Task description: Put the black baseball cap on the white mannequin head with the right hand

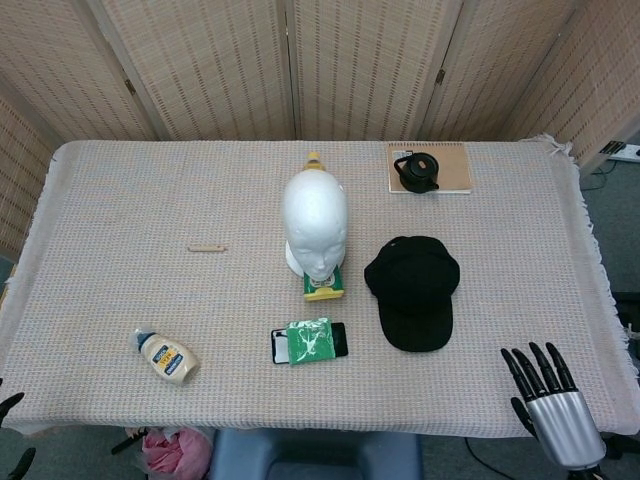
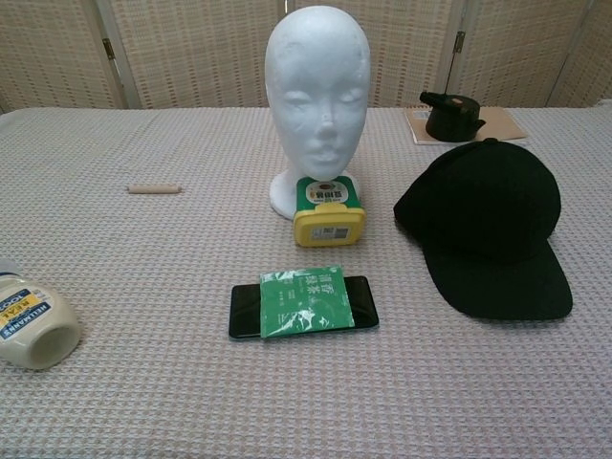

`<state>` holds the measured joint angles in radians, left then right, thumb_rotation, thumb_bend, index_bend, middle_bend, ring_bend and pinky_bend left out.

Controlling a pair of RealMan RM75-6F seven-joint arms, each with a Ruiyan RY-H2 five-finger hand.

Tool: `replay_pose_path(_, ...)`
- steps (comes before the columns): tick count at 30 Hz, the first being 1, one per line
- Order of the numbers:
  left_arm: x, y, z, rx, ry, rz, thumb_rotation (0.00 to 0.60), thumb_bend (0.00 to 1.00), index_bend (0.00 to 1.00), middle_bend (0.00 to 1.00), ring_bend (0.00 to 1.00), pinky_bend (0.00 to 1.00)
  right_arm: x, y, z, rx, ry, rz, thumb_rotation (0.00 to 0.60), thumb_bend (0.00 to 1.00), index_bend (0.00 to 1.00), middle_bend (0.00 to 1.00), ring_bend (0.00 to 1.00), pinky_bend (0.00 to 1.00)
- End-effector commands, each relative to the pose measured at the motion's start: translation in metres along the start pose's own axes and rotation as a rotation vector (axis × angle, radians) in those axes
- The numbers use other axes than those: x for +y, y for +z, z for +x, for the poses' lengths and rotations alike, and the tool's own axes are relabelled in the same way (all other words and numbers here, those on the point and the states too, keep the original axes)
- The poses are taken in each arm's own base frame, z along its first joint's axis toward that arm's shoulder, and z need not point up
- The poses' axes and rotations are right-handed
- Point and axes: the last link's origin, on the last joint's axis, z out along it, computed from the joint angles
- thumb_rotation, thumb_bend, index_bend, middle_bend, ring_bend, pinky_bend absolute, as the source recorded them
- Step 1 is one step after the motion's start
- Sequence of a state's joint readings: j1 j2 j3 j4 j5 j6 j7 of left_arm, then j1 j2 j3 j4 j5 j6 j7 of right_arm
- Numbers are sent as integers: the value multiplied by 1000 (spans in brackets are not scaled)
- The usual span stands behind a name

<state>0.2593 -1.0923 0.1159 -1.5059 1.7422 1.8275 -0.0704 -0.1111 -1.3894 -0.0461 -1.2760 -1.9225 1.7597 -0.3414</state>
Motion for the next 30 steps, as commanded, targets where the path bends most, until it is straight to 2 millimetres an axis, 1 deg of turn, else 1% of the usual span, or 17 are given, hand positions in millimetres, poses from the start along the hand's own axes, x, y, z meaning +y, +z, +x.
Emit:
replay_pose_path(1,-8,3,9,19,-38,19,600,317,175,63,42,136,-18,12,-17,114,-45,70,600,212,156,266,153,165)
replay_pose_path(3,-7,3,10,22,-40,-1,600,317,174,63,42,136,-22,16,-24,134,-57,92,600,212,185,289,174,180)
replay_pose_path(7,1,-1,14,60,-69,-110,600,317,172,63,42,136,-31,26,-44,142,-98,135,600,210,197,300,187,193)
replay_pose_path(12,10,-18,21,113,-126,-261,600,307,163,63,42,136,-43,47,-66,161,-161,175,600,210,240,335,225,225)
replay_pose_path(17,11,-31,21,121,-128,-298,600,305,161,63,42,136,-53,64,-85,134,-207,202,600,210,249,344,237,236)
replay_pose_path(22,11,-34,23,119,-144,-305,600,305,165,63,42,136,-63,76,-89,156,-236,228,600,210,250,344,247,242)
replay_pose_path(26,12,-37,24,114,-155,-323,600,306,194,67,42,136,-69,85,-87,216,-343,268,600,209,264,352,261,257)
replay_pose_path(30,11,-41,27,120,-162,-322,600,305,202,71,42,136,-76,90,-88,218,-376,296,600,210,266,354,263,260)
